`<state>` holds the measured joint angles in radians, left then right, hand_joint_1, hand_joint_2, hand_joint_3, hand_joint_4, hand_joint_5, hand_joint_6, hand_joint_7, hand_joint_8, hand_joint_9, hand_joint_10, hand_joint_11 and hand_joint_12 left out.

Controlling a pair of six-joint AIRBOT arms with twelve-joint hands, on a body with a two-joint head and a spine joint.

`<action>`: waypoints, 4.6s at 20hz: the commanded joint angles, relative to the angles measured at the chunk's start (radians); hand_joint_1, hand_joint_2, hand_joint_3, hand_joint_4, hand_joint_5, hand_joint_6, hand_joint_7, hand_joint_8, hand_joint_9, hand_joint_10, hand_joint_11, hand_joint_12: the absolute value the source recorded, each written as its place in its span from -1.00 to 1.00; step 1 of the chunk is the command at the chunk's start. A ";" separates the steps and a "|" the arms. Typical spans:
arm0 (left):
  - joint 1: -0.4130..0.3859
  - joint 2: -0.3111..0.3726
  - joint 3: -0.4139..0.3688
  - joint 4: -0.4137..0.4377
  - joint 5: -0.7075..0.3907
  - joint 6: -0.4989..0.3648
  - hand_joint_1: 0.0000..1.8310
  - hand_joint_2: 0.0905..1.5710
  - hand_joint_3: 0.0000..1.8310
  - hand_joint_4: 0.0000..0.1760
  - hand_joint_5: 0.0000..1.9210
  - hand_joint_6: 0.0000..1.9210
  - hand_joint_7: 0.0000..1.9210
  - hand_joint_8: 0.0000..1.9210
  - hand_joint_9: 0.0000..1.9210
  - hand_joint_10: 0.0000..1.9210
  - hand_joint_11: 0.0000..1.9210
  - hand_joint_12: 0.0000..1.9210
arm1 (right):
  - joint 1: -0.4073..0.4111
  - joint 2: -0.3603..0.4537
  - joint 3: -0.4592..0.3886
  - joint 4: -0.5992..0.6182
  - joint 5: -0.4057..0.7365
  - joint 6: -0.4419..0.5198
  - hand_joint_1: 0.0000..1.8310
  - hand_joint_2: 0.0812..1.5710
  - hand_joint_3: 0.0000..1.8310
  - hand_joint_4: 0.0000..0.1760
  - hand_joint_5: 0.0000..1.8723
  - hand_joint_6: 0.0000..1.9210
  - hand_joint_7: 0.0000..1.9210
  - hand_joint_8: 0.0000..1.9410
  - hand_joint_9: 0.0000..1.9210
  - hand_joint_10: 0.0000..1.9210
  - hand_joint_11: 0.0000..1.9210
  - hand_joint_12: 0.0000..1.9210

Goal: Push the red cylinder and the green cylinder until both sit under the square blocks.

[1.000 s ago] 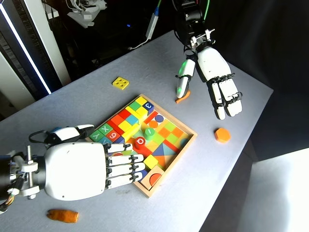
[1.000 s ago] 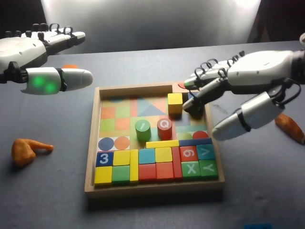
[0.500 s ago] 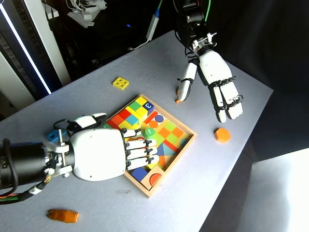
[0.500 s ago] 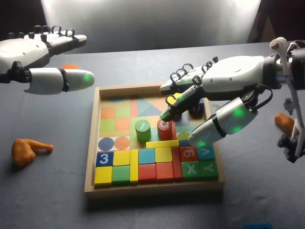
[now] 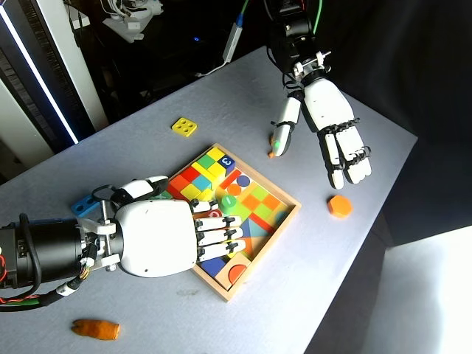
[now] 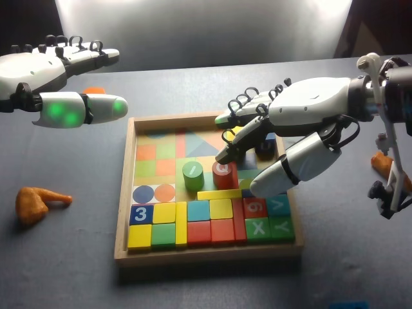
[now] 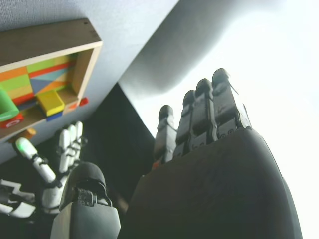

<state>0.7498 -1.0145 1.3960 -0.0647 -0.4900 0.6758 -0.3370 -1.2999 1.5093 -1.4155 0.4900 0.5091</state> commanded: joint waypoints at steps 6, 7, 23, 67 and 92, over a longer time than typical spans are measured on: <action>-0.017 -0.007 0.010 -0.013 -0.111 -0.006 -1.00 0.30 -1.00 0.48 -0.93 -1.00 -1.00 -1.00 -1.00 -1.00 -1.00 -1.00 | -0.002 -0.010 0.013 0.039 0.022 0.008 -0.78 0.30 -1.00 1.00 -0.52 -1.00 -1.00 -1.00 -1.00 -1.00 -1.00 -1.00; -0.018 -0.007 0.010 -0.012 -0.110 -0.006 -1.00 0.30 -1.00 0.53 -0.94 -1.00 -1.00 -1.00 -1.00 -1.00 -1.00 -1.00 | -0.004 -0.012 0.015 0.039 0.022 0.010 -0.78 0.30 -1.00 1.00 -0.52 -1.00 -1.00 -1.00 -1.00 -1.00 -1.00 -1.00; -0.020 -0.008 0.011 -0.011 -0.110 -0.005 -1.00 0.29 -1.00 0.76 -0.94 -1.00 -1.00 -1.00 -1.00 -1.00 -1.00 -1.00 | -0.019 -0.034 0.042 0.019 -0.001 0.032 -0.75 0.31 -1.00 1.00 -0.52 -1.00 -1.00 -1.00 -1.00 -1.00 -1.00 -1.00; 0.001 0.006 0.008 -0.022 -0.108 -0.005 -1.00 0.33 -1.00 0.28 -0.93 -1.00 -1.00 -1.00 -1.00 -1.00 -0.99 -0.94 | 0.010 0.084 -0.017 -0.195 0.051 0.223 -0.66 0.32 -1.00 0.66 -0.38 -1.00 -0.98 -1.00 -1.00 -1.00 -1.00 -0.81; 0.018 0.008 0.007 -0.040 -0.114 -0.005 -1.00 0.34 -1.00 0.20 -0.93 -1.00 -1.00 -1.00 -1.00 -1.00 -1.00 -1.00 | 0.009 0.168 -0.074 -0.279 0.058 0.297 -0.74 0.36 -1.00 0.69 -0.36 -1.00 -0.99 -1.00 -1.00 -1.00 -1.00 -0.80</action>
<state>0.7761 -1.0172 1.3998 -0.0898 -0.4870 0.6758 -0.3367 -1.1393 1.4361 -1.7397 0.5400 0.7963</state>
